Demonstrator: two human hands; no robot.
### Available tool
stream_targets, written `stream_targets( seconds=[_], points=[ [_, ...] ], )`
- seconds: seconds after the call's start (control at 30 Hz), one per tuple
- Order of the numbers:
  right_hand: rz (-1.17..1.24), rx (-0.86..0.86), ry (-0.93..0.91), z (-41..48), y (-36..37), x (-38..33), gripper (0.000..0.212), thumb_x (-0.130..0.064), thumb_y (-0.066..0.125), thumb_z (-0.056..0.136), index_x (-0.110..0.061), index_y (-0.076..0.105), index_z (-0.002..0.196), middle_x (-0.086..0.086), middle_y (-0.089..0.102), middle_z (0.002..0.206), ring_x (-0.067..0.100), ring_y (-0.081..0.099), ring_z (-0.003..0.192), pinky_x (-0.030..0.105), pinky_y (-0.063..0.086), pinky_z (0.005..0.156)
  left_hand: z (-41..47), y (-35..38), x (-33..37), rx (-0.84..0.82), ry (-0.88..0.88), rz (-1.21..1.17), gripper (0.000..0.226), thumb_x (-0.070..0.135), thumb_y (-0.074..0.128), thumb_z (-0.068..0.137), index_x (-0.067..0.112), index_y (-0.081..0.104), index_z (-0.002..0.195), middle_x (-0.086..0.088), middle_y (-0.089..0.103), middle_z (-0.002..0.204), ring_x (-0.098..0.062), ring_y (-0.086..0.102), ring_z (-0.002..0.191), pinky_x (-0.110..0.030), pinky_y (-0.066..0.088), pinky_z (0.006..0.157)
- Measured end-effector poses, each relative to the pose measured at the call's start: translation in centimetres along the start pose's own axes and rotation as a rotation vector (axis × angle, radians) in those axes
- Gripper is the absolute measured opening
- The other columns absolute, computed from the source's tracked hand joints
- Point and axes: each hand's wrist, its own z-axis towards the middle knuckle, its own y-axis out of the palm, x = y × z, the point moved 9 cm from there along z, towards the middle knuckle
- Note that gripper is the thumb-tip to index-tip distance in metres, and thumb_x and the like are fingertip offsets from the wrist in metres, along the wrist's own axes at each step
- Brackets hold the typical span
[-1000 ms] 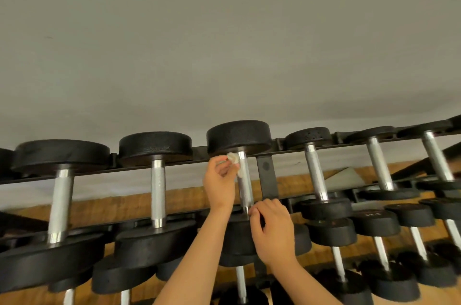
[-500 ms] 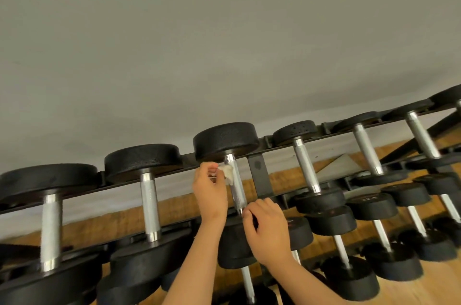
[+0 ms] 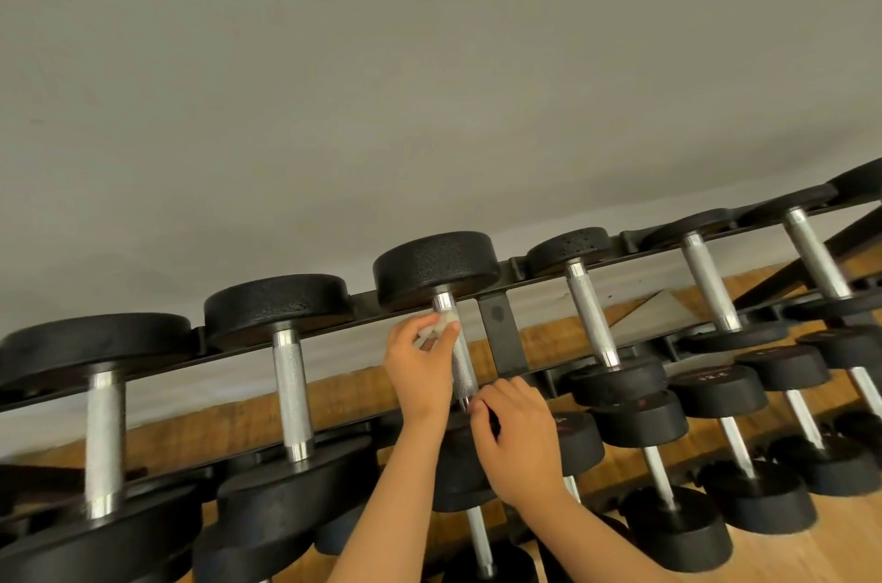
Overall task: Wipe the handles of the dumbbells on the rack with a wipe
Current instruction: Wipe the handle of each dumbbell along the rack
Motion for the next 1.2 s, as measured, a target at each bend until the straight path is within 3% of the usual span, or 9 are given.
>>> stream_targets(
  seconds=[0.23,0.4,0.53,0.7,0.87,0.97,1.03,1.13,1.2],
  points=[
    [-0.007,-0.008,0.006,0.0,0.1,0.0,0.028,-0.028,0.039,0.091,-0.023,0.060,0.072,-0.013,0.053,0.070,0.005,0.046,0.070,0.027,0.045,0.062,0.2,-0.3,-0.4,0.075,-0.085,-0.068,0.011,0.011,0.073,0.084,0.017,0.068,0.092,0.010,0.066,0.088,-0.002,0.062,0.084,-0.005,0.047,0.067],
    [-0.017,0.002,0.000,0.0,0.1,0.0,0.028,-0.028,0.040,0.091,-0.022,0.060,0.073,-0.013,0.052,0.070,0.005,0.046,0.070,0.027,0.044,0.061,1.2,0.5,-0.6,0.185,-0.236,-0.190,0.007,0.013,0.073,0.084,0.016,0.067,0.084,0.009,0.065,0.085,-0.003,0.060,0.083,-0.022,0.049,0.079],
    [-0.020,0.006,-0.004,0.0,0.1,0.0,0.028,-0.027,0.039,0.091,-0.021,0.061,0.073,-0.012,0.053,0.070,0.005,0.046,0.069,0.025,0.043,0.061,0.5,0.8,-1.1,0.184,-0.249,-0.199,0.004,0.015,0.072,0.085,0.014,0.069,0.086,-0.001,0.067,0.095,-0.014,0.062,0.092,-0.022,0.050,0.079],
    [-0.019,0.007,0.000,0.0,0.1,0.0,0.028,-0.028,0.040,0.091,-0.022,0.060,0.072,-0.012,0.053,0.069,0.004,0.046,0.069,0.024,0.042,0.061,0.0,0.5,-1.7,0.139,-0.294,-0.204,0.019,0.010,0.070,0.087,0.026,0.065,0.078,0.010,0.064,0.082,-0.009,0.061,0.084,-0.023,0.051,0.077],
    [-0.015,0.012,-0.007,0.1,0.0,0.0,0.028,-0.027,0.040,0.091,-0.021,0.060,0.072,-0.012,0.053,0.069,0.004,0.045,0.069,0.024,0.041,0.061,0.9,0.7,-1.5,0.187,-0.332,-0.273,0.017,0.008,0.068,0.088,0.024,0.065,0.082,0.006,0.067,0.087,-0.013,0.064,0.090,-0.029,0.051,0.085],
    [-0.008,0.018,-0.010,0.0,-0.1,-0.1,0.028,-0.026,0.041,0.091,-0.021,0.061,0.073,-0.012,0.053,0.070,0.006,0.046,0.069,0.026,0.043,0.061,1.3,1.1,-2.0,0.126,-0.348,-0.257,0.014,0.013,0.067,0.089,0.024,0.061,0.082,0.009,0.064,0.086,-0.010,0.061,0.088,-0.030,0.050,0.086],
    [-0.008,0.011,-0.007,0.0,0.0,-0.1,0.028,-0.027,0.040,0.091,-0.021,0.061,0.073,-0.012,0.053,0.070,0.005,0.046,0.070,0.026,0.043,0.062,1.3,1.5,-1.8,0.067,-0.305,-0.217,0.012,0.017,0.068,0.089,0.020,0.058,0.083,0.008,0.064,0.085,-0.007,0.061,0.084,-0.024,0.051,0.080],
    [-0.017,0.008,-0.008,0.1,0.0,-0.1,0.028,-0.027,0.040,0.091,-0.021,0.061,0.074,-0.012,0.054,0.070,0.005,0.046,0.069,0.025,0.043,0.062,0.6,1.4,0.1,0.056,-0.097,-0.081,0.019,0.016,0.068,0.089,0.023,0.054,0.079,0.007,0.063,0.077,-0.003,0.061,0.074,-0.006,0.044,0.064],
    [-0.015,0.009,-0.008,0.0,0.0,-0.1,0.028,-0.027,0.040,0.091,-0.021,0.061,0.074,-0.011,0.054,0.070,0.006,0.047,0.069,0.025,0.043,0.061,0.5,1.6,0.6,0.068,-0.061,-0.041,0.021,0.015,0.069,0.089,0.024,0.053,0.077,0.008,0.062,0.076,-0.003,0.059,0.072,-0.004,0.042,0.061]
  ],
)
